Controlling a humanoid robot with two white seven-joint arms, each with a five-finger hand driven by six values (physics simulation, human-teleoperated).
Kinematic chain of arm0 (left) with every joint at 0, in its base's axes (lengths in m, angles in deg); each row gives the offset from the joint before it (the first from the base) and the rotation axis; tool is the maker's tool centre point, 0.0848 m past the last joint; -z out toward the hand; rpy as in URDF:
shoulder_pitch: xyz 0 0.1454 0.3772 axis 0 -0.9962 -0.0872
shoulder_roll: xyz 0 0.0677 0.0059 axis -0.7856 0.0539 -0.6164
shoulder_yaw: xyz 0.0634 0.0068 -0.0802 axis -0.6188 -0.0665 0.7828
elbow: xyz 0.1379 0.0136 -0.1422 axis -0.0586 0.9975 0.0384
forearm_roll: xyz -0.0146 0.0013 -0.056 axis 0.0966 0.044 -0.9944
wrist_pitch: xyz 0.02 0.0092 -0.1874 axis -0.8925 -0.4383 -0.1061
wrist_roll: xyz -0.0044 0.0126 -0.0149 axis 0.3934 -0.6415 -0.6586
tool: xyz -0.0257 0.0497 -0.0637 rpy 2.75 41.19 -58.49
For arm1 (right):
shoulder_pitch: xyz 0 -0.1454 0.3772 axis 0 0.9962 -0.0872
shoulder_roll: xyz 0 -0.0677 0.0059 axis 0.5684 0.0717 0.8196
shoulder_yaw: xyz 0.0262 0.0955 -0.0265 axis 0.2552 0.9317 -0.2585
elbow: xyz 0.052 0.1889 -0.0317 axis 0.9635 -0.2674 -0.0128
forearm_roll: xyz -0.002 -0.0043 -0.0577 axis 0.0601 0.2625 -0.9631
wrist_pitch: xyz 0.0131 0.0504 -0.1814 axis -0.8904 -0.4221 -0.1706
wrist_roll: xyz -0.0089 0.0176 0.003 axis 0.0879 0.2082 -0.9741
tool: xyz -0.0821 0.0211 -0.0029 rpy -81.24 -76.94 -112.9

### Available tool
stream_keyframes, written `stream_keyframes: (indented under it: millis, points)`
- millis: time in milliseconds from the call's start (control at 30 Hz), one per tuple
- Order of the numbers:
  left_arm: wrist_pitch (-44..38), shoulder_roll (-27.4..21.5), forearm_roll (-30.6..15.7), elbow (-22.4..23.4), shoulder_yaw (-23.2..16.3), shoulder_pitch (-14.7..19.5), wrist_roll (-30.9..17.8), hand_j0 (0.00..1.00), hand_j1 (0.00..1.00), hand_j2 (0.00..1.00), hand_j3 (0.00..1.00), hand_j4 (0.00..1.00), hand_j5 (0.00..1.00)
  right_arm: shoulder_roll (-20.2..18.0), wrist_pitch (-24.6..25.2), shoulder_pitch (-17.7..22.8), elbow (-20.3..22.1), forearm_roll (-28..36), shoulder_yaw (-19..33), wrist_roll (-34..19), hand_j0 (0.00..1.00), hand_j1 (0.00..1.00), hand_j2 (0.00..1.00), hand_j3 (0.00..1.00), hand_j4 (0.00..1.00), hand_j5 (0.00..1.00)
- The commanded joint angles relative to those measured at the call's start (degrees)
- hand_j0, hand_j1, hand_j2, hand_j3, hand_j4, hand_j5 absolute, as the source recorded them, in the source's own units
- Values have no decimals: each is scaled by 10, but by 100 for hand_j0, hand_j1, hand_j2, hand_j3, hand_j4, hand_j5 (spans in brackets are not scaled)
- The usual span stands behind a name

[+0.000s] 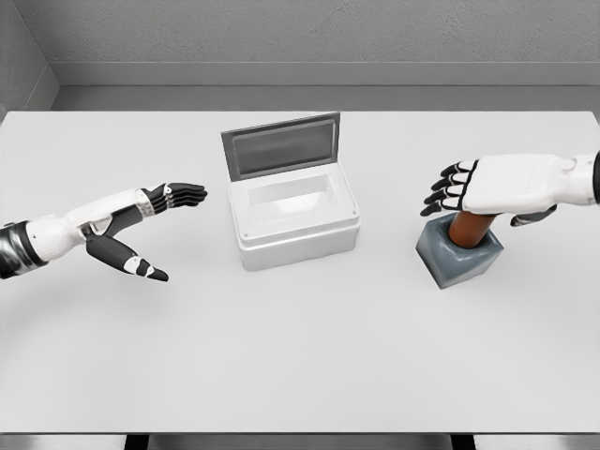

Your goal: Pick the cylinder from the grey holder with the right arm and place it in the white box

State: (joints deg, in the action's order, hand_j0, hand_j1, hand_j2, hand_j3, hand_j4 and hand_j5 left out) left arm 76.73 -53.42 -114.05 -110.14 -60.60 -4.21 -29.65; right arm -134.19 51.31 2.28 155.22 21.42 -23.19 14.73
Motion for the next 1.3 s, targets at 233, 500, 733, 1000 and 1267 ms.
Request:
stream_keyframes:
  millis: [233, 500, 733, 1000, 1267]
  points:
    - [-1, 4, -3, 0, 0, 0, 0, 100, 100, 100, 100, 100, 100, 7, 1, 3, -6, -2, -6, 0, 100, 100, 100, 100, 100, 100]
    - [-1, 4, -3, 0, 0, 0, 0, 100, 100, 100, 100, 100, 100, 10, 1, 3, -5, -2, -7, 0, 52, 52, 52, 52, 52, 52]
    - [-1, 5, -3, 0, 0, 0, 0, 100, 100, 100, 100, 100, 100, 10, 1, 3, -5, -4, -6, 0, 37, 37, 37, 37, 37, 37]
    - [-1, 5, -3, 0, 0, 0, 0, 100, 100, 100, 100, 100, 100, 10, 1, 0, -5, -4, 3, 0, 25, 25, 25, 25, 25, 25]
    - [-1, 4, -3, 1, 1, 1, 0, 100, 100, 100, 100, 100, 100, 44, 1, -4, -5, -1, 52, 0, 25, 25, 25, 25, 25, 25]
